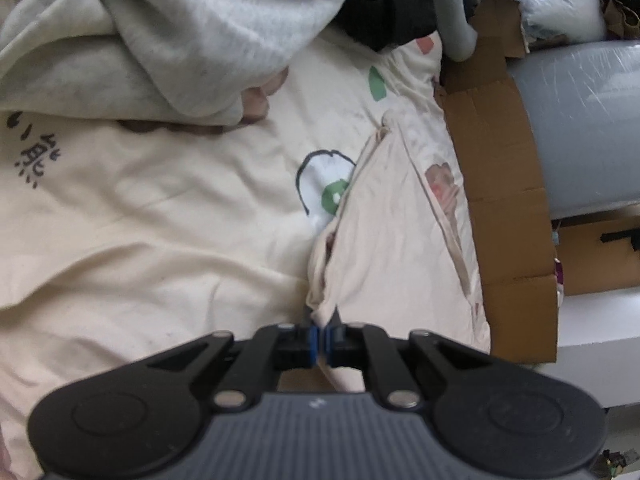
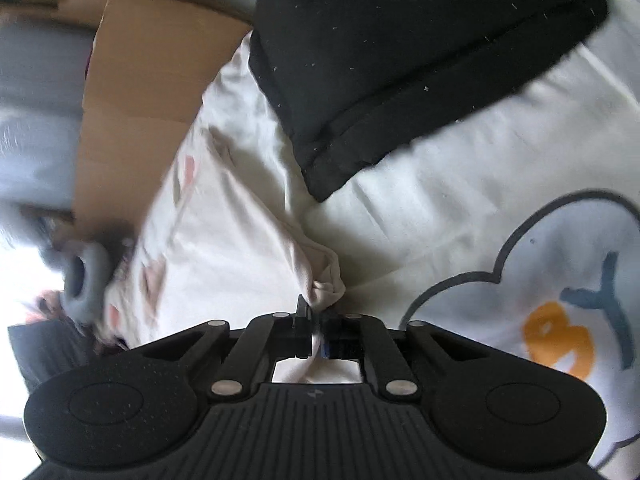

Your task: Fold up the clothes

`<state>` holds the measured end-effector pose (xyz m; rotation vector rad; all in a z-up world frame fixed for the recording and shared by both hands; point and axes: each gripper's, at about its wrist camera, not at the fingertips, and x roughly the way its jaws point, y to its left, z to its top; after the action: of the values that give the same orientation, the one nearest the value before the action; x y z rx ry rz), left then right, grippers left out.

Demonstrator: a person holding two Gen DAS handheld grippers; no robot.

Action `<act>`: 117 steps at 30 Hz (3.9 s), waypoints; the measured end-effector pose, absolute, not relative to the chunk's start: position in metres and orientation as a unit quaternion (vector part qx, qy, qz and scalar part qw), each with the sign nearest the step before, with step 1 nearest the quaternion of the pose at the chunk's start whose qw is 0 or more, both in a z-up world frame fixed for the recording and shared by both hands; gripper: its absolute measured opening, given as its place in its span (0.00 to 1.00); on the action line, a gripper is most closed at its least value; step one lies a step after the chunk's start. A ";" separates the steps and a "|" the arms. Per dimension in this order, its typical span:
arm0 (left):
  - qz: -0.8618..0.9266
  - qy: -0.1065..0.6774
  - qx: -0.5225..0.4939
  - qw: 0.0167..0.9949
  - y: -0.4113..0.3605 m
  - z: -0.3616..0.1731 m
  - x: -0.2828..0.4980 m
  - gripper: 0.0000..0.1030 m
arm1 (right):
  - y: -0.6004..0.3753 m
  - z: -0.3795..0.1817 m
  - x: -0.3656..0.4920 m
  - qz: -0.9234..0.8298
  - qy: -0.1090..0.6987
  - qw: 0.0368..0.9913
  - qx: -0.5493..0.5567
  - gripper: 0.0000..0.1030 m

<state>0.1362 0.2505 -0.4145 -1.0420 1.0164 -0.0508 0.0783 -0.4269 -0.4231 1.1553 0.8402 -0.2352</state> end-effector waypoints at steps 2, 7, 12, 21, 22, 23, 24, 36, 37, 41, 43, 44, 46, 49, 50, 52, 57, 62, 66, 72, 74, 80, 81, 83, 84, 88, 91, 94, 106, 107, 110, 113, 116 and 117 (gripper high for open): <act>-0.025 0.466 -0.474 0.747 0.251 -0.415 0.137 0.05 | -0.428 -0.414 0.076 -0.111 0.384 0.758 0.515 0.15; -0.022 0.465 -0.475 0.747 0.253 -0.420 0.137 0.16 | -0.435 -0.389 0.072 -0.123 0.373 0.781 0.486 0.23; -0.030 0.457 -0.486 0.744 0.258 -0.430 0.137 0.24 | -0.433 -0.363 0.083 -0.112 0.361 0.808 0.453 0.23; -0.120 0.449 -0.502 0.729 0.269 -0.448 0.167 0.30 | -0.390 -0.350 0.125 -0.031 0.385 0.820 0.421 0.23; -0.126 0.450 -0.500 0.729 0.269 -0.449 0.169 0.29 | -0.385 -0.350 0.131 -0.023 0.391 0.822 0.414 0.23; -0.129 0.451 -0.499 0.728 0.269 -0.449 0.171 0.29 | -0.380 -0.349 0.136 -0.017 0.398 0.823 0.405 0.23; -0.132 0.453 -0.499 0.727 0.270 -0.450 0.172 0.27 | -0.374 -0.350 0.143 -0.012 0.409 0.823 0.393 0.23; -0.112 0.477 -0.481 0.727 0.279 -0.438 0.167 0.04 | -0.260 -0.360 0.208 0.077 0.486 0.838 0.235 0.23; -0.112 0.475 -0.483 0.727 0.279 -0.436 0.167 0.04 | -0.248 -0.361 0.213 0.087 0.491 0.839 0.217 0.23; -0.111 0.472 -0.484 0.728 0.279 -0.432 0.167 0.04 | -0.204 -0.359 0.228 0.123 0.494 0.848 0.145 0.23; -0.109 0.472 -0.485 0.728 0.278 -0.431 0.168 0.03 | -0.185 -0.357 0.235 0.132 0.491 0.853 0.119 0.23; -0.109 0.473 -0.484 0.728 0.277 -0.430 0.168 0.03 | -0.177 -0.357 0.239 0.135 0.489 0.855 0.109 0.22; -0.110 0.475 -0.481 0.728 0.278 -0.429 0.169 0.03 | -0.163 -0.358 0.246 0.136 0.486 0.859 0.086 0.23; -0.110 0.481 -0.474 0.729 0.278 -0.430 0.170 0.04 | -0.149 -0.364 0.251 0.130 0.483 0.865 0.047 0.23; -0.110 0.484 -0.473 0.728 0.278 -0.431 0.170 0.04 | -0.147 -0.367 0.252 0.130 0.487 0.863 0.040 0.19; -0.109 0.489 -0.472 0.725 0.277 -0.435 0.170 0.05 | -0.144 -0.373 0.250 0.131 0.496 0.858 0.032 0.15; -0.102 0.507 -0.472 0.714 0.274 -0.446 0.169 0.24 | -0.137 -0.383 0.238 0.136 0.517 0.845 0.023 0.13; -0.108 0.509 -0.485 0.703 0.274 -0.453 0.165 0.12 | -0.133 -0.391 0.220 0.148 0.548 0.823 0.032 0.13; -0.101 0.512 -0.477 0.707 0.278 -0.448 0.162 0.06 | -0.128 -0.389 0.206 0.162 0.555 0.816 0.018 0.13; -0.107 0.506 -0.476 0.711 0.278 -0.425 0.164 0.04 | -0.122 -0.386 0.192 0.178 0.572 0.801 0.008 0.13; -0.111 0.502 -0.479 0.712 0.276 -0.416 0.165 0.04 | -0.120 -0.384 0.186 0.185 0.576 0.796 0.006 0.13; -0.124 0.489 -0.481 0.717 0.268 -0.389 0.173 0.04 | -0.132 -0.367 0.197 0.179 0.580 0.793 0.055 0.13; -0.125 0.488 -0.482 0.717 0.267 -0.385 0.176 0.04 | -0.137 -0.360 0.203 0.171 0.574 0.799 0.063 0.13; -0.127 0.486 -0.482 0.718 0.262 -0.376 0.180 0.04 | -0.144 -0.349 0.213 0.161 0.561 0.809 0.068 0.12; -0.129 0.485 -0.480 0.719 0.259 -0.371 0.183 0.04 | -0.145 -0.345 0.217 0.159 0.555 0.814 0.069 0.12; -0.134 0.491 -0.470 0.721 0.247 -0.355 0.197 0.04 | -0.144 -0.327 0.227 0.163 0.530 0.829 0.064 0.13; -0.127 0.495 -0.466 0.723 0.240 -0.347 0.205 0.03 | -0.128 -0.315 0.229 0.194 0.508 0.838 0.042 0.14; -0.126 0.491 -0.464 0.726 0.233 -0.339 0.211 0.04 | -0.110 -0.305 0.229 0.227 0.490 0.841 0.017 0.38; -0.125 0.498 -0.467 0.720 0.220 -0.323 0.223 0.04 | -0.026 -0.277 0.214 0.350 0.437 0.827 -0.047 0.66; -0.125 0.498 -0.465 0.721 0.220 -0.322 0.224 0.04 | -0.020 -0.275 0.213 0.353 0.430 0.829 -0.058 0.67; -0.125 0.500 -0.466 0.719 0.220 -0.320 0.224 0.04 | -0.003 -0.272 0.211 0.353 0.409 0.836 -0.093 0.70; -0.123 0.497 -0.477 0.714 0.221 -0.321 0.224 0.04 | 0.015 -0.275 0.210 0.353 0.400 0.837 -0.122 0.70; -0.123 0.497 -0.484 0.709 0.220 -0.323 0.224 0.04 | 0.032 -0.283 0.210 0.344 0.390 0.839 -0.158 0.69; -0.123 0.497 -0.487 0.708 0.220 -0.324 0.224 0.04 | 0.038 -0.286 0.209 0.338 0.386 0.841 -0.171 0.68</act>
<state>0.2236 0.2203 -0.3238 -1.0812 1.1036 -0.2731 0.2095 0.0383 -0.2860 -0.3618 0.8165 0.7151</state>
